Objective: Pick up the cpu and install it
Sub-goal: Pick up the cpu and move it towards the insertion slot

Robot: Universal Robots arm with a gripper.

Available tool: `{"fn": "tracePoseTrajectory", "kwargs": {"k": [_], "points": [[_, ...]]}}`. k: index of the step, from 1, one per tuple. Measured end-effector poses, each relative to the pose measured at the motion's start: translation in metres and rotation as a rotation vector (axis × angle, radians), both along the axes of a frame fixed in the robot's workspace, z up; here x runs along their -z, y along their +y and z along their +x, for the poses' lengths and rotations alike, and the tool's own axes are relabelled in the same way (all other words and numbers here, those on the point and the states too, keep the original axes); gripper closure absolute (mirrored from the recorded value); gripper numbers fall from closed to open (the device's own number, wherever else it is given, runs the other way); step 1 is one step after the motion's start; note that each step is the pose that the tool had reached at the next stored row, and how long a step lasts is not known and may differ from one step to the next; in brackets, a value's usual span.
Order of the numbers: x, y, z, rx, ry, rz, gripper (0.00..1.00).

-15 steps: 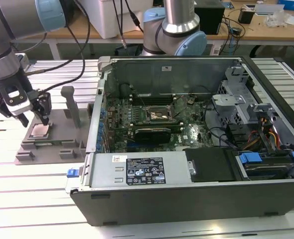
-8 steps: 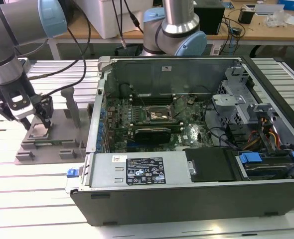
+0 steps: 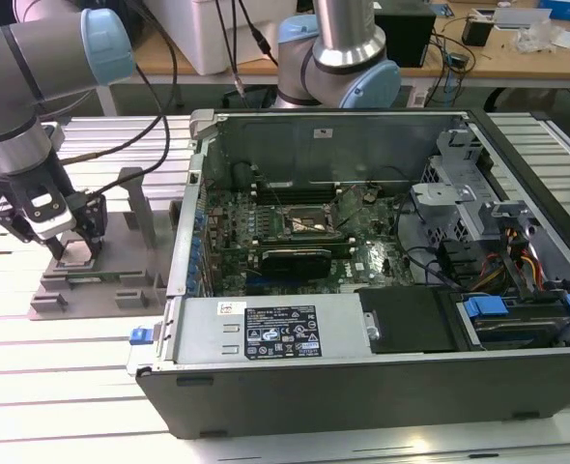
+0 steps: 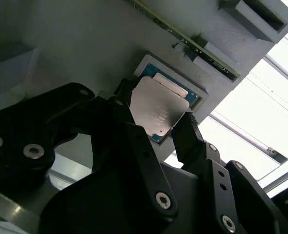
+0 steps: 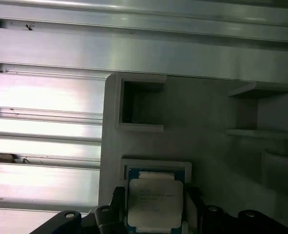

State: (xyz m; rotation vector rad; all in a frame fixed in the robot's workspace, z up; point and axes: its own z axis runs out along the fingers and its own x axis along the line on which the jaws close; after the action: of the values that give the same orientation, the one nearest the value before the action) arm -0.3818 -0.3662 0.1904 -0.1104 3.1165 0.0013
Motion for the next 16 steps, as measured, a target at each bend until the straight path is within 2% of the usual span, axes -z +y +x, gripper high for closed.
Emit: {"fn": "tracePoseTrajectory", "kwargs": {"k": [2,3,12,14,16], "points": [[0.0002,0.0000,0.0000,-0.001,-0.0001,-0.0184,0.40],[0.0004,0.0000,0.0000,-0.001,0.0002,-0.0207,0.40],[0.0019,0.0008,0.0000,-0.001,0.0000,-0.0191,0.40],[0.0019,0.0008,0.0000,-0.001,0.0000,-0.0191,0.45],[0.0019,0.0008,0.0000,-0.001,0.0000,-0.0189,0.45]]}}
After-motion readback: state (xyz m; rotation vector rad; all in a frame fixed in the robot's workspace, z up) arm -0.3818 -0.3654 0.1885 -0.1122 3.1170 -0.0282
